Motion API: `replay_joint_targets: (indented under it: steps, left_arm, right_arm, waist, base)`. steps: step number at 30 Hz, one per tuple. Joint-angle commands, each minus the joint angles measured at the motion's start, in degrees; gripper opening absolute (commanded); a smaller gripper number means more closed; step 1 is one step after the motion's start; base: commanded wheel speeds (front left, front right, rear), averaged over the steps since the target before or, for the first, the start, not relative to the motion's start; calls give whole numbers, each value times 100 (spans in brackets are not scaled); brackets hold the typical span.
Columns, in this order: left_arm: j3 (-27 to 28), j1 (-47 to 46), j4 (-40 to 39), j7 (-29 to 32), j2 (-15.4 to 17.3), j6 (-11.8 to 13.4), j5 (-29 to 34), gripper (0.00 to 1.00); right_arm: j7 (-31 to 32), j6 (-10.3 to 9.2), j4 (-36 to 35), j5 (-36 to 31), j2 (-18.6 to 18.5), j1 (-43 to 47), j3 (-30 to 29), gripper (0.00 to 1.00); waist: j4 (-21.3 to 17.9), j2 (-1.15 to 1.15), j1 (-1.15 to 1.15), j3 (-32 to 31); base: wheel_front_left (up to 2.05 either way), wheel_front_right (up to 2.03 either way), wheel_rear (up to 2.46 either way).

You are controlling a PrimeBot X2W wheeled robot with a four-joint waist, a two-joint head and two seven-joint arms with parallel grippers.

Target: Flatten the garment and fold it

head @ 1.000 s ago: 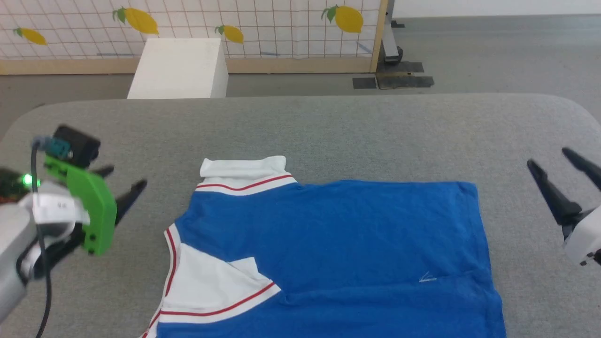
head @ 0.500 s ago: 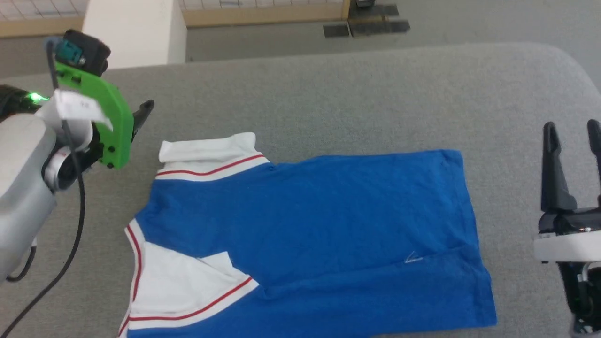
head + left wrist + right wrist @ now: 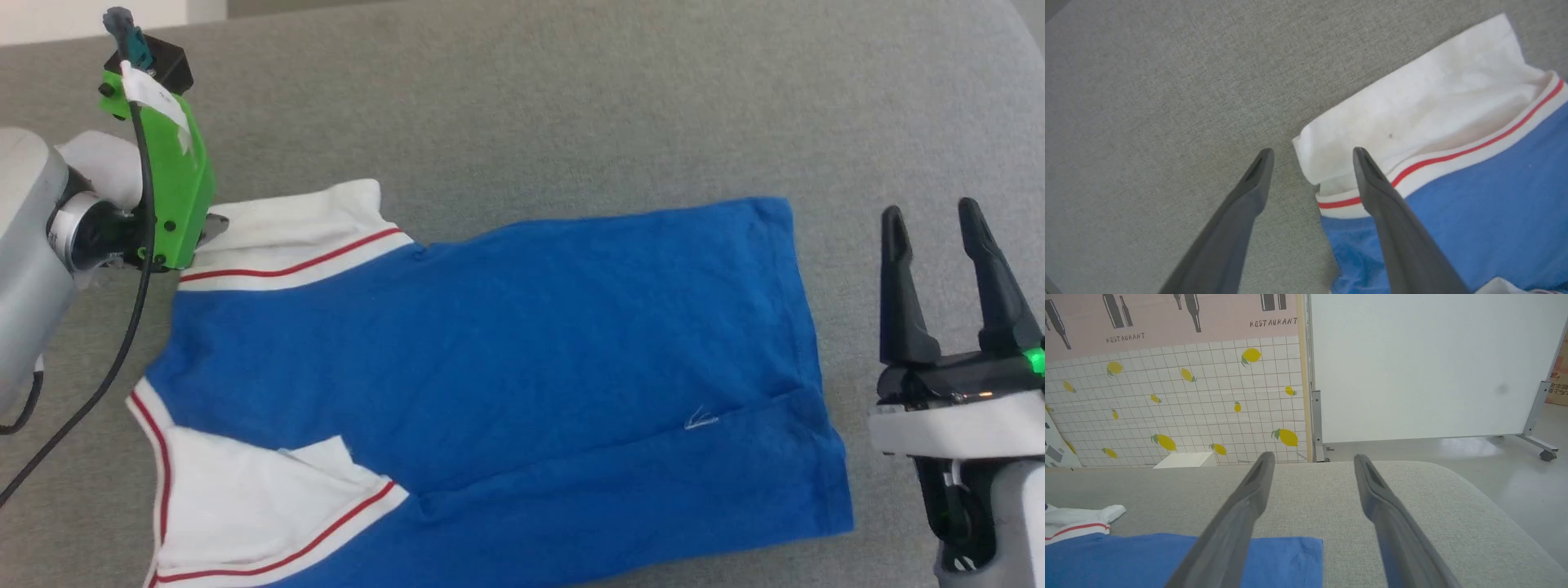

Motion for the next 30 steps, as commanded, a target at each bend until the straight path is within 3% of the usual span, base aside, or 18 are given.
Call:
replay_joint_targets:
  steps: [1,8,9,10,14,20,25,30]
  left_arm:
    - [-105,-99,58,55,-12,-32,130,100]
    - [-548,-13,170,302,-53,-128,387,100]
    - [-594,6,166,329,-43,-144,380,42]
    - [-616,13,157,318,-34,-153,375,0]
    - [-596,62,143,176,1,-177,240,0]
    - [-378,160,93,-428,-73,-188,19,0]
    - [-407,202,-128,-716,-112,-195,-11,0]
    - [-521,228,-516,-904,-110,-198,-16,0]
  right_arm:
    - [-52,-9,55,-59,51,-129,50,100]
    - [-109,-9,277,-115,52,-265,149,100]
    - [-115,-9,306,-122,39,-277,149,100]
    - [-119,-9,325,-124,23,-290,149,100]
    - [-110,-9,377,-119,-109,-369,116,100]
    - [142,-9,298,-196,-653,-671,79,100]
    - [938,-9,308,-118,-1319,-1109,362,100]
    - [2360,-9,682,529,-2116,-1679,1105,100]
  waist:
    - [-220,0,-1,308]
    - [-258,0,-1,422]
    - [-253,0,-1,411]
    - [-245,0,-1,396]
    - [-184,0,-1,235]
    - [-6,0,-1,-202]
    - [190,0,-1,-520]
    - [373,0,-1,-636]
  base:
    - [0,0,0]
    - [0,0,0]
    - [0,0,0]
    - [0,0,0]
    - [0,0,0]
    - [0,0,0]
    - [0,0,0]
    - [0,0,0]
